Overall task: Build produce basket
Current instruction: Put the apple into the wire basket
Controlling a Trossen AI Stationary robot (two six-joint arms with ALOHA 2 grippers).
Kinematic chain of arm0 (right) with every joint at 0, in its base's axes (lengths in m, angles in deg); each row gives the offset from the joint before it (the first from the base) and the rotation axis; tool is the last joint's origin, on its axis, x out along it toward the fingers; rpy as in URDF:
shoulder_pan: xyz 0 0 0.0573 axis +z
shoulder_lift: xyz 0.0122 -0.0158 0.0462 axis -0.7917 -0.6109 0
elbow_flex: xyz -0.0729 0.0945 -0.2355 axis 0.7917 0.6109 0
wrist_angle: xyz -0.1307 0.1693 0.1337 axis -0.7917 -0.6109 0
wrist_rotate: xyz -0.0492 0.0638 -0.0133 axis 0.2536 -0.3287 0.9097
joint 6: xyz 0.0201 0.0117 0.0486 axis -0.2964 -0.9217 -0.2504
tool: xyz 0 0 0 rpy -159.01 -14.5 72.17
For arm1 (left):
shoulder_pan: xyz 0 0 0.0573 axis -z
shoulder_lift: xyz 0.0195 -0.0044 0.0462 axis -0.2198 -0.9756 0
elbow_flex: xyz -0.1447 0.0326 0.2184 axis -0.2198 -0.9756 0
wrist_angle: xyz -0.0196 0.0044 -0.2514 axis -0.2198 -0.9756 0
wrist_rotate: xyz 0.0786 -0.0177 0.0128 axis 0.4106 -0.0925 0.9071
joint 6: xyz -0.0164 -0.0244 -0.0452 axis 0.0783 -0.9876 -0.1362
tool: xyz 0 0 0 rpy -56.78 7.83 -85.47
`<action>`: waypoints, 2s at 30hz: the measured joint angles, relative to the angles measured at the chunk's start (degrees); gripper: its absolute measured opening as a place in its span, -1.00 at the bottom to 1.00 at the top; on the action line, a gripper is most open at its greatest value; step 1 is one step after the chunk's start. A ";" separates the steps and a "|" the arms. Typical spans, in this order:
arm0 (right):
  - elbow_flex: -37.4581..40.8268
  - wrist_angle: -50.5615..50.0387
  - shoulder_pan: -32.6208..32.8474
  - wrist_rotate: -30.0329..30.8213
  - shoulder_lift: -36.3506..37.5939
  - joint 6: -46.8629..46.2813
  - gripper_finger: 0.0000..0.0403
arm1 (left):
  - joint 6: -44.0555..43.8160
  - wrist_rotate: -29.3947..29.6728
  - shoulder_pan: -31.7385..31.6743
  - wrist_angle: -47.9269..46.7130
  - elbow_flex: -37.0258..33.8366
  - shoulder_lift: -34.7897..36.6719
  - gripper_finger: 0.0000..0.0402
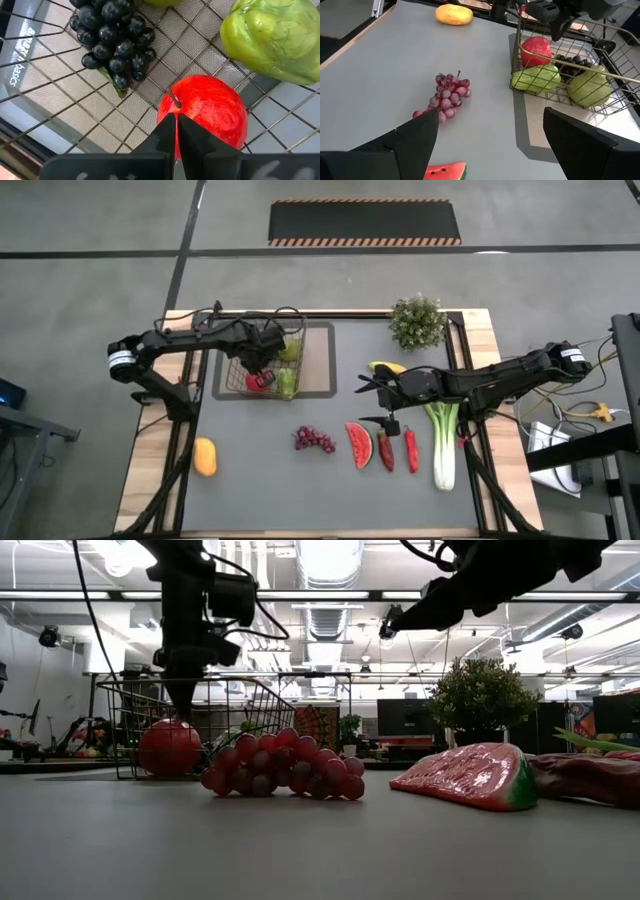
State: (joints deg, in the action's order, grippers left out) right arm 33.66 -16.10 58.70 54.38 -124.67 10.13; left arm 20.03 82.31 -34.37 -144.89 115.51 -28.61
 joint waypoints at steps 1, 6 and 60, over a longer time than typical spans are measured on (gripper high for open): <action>-0.03 -0.06 0.00 -0.01 0.00 -0.13 0.68 | -0.02 0.02 0.00 0.58 -0.51 0.00 -0.99; -0.07 -0.07 0.00 -0.01 -0.02 -0.13 0.68 | -0.20 0.04 0.02 2.66 -2.43 0.00 -0.99; 0.37 -0.01 0.00 0.10 -0.07 -1.66 0.68 | -5.05 11.00 4.04 7.38 -5.31 0.81 -0.99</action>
State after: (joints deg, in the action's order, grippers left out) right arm 34.03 -16.11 58.70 54.47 -124.74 8.46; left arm 14.98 93.30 -30.33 -137.52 110.20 -27.80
